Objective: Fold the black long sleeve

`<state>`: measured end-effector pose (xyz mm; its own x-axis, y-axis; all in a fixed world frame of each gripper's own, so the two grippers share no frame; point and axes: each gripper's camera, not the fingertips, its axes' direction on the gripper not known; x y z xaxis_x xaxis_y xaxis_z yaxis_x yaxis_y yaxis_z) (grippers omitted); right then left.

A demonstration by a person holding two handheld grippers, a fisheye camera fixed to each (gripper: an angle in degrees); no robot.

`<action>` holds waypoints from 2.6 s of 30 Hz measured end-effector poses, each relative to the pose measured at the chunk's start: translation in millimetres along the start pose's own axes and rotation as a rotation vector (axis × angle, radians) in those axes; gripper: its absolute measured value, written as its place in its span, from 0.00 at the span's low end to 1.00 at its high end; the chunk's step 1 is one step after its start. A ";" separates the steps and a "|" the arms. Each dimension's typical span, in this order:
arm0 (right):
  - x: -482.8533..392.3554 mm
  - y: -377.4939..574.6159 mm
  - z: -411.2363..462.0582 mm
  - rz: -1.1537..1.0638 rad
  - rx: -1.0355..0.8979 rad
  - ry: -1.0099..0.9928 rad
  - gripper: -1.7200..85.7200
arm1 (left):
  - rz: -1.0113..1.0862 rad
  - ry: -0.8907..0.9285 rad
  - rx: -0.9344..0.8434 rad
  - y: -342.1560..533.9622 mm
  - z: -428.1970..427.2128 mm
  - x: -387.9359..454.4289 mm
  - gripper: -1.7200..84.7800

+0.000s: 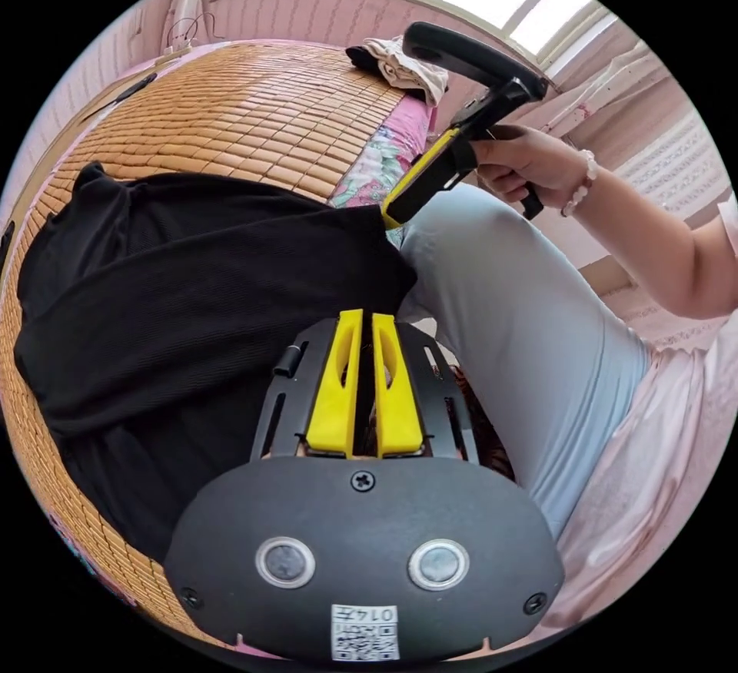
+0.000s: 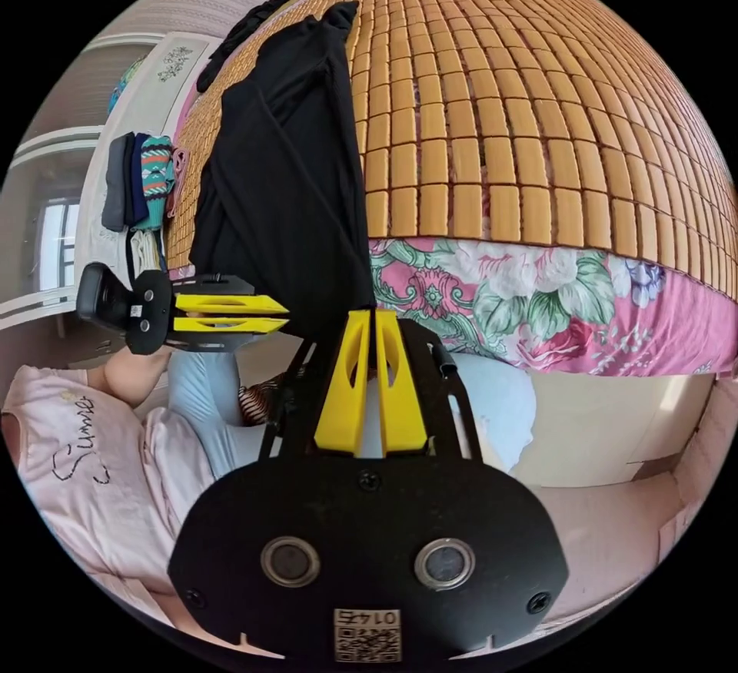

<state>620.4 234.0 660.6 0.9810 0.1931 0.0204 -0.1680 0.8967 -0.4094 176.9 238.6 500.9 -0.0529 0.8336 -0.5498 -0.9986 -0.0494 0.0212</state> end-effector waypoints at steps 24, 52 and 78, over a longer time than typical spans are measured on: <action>-82.1 -309.7 -44.3 -0.170 0.297 0.259 0.11 | -0.870 -0.153 0.334 138.3 -164.1 -390.1 0.10; -94.8 -122.1 -132.9 -0.521 0.497 0.059 0.03 | -0.409 -0.294 0.518 237.3 -281.2 -233.1 0.01; -113.5 -91.2 22.8 -0.369 0.290 0.061 0.18 | -0.526 -0.126 0.358 261.4 -147.6 -123.9 0.11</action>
<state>522.2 139.4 716.4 0.9828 -0.1748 0.0597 0.1806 0.9770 -0.1135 -76.1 41.2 451.3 0.4649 0.7560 -0.4609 -0.8317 0.5513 0.0654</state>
